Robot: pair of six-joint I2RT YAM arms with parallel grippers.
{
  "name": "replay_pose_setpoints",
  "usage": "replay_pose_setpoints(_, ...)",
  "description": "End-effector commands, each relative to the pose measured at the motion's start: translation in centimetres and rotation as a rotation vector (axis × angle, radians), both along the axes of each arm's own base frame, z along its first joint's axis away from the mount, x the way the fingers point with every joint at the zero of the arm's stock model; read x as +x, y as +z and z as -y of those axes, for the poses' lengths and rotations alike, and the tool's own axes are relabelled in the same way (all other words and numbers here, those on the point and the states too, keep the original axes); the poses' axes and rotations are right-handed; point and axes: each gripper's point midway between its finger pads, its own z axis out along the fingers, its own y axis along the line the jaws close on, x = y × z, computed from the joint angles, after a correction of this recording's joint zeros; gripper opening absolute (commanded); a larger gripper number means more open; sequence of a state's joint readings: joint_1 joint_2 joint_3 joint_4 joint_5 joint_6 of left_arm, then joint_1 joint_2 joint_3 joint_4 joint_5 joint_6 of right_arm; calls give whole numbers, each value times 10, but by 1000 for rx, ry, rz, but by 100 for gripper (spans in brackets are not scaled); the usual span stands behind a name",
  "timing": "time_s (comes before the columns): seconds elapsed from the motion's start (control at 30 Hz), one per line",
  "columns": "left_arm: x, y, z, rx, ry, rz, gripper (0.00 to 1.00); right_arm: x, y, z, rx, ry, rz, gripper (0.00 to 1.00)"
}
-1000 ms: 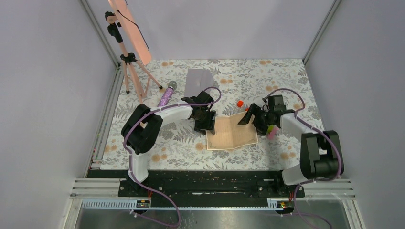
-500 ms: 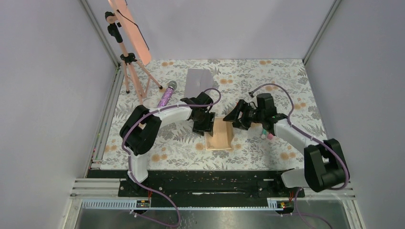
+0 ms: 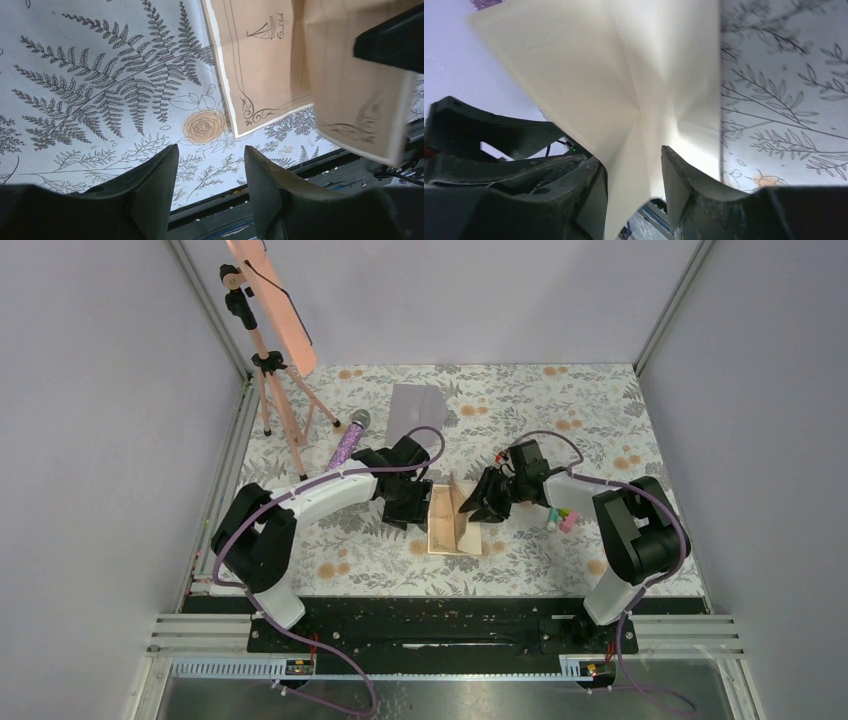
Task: Place the letter into the envelope and seal it
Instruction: Fold the letter.
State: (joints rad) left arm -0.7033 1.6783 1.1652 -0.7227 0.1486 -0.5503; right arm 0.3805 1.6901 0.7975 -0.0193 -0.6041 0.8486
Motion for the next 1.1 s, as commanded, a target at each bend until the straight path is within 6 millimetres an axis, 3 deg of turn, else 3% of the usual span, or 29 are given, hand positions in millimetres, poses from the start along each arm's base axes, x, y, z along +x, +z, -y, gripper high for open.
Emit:
replay_pose_setpoints(0.0, 3, 7, -6, 22, 17, 36, 53, 20, 47, -7, 16, 40, 125, 50)
replay_pose_setpoints(0.2, 16, 20, 6, -3, 6, 65, 53, 26, 101, 5, -30, 59, 314, 73)
replay_pose_setpoints(0.3, 21, 22, 9, -1, -4, 71, 53, 26, 105, 14, -69, 36, 350, 75)
replay_pose_setpoints(0.37, 24, 23, 11, 0, -8, 76, 53, 24, 97, 22, -103, -2, 341, 75)
replay_pose_setpoints(0.47, 25, 24, 11, 0, -13, 80, 53, 23, 87, 27, -107, -41, 328, 68)
replay_pose_setpoints(0.8, 27, 26, 5, 22, -6, 107, 53, 28, 70, 13, -41, -40, 259, 15)
replay_pose_setpoints(1.07, 33, 34, 2, 27, 21, 146, 53, 29, 54, 3, -10, -15, 192, 10)
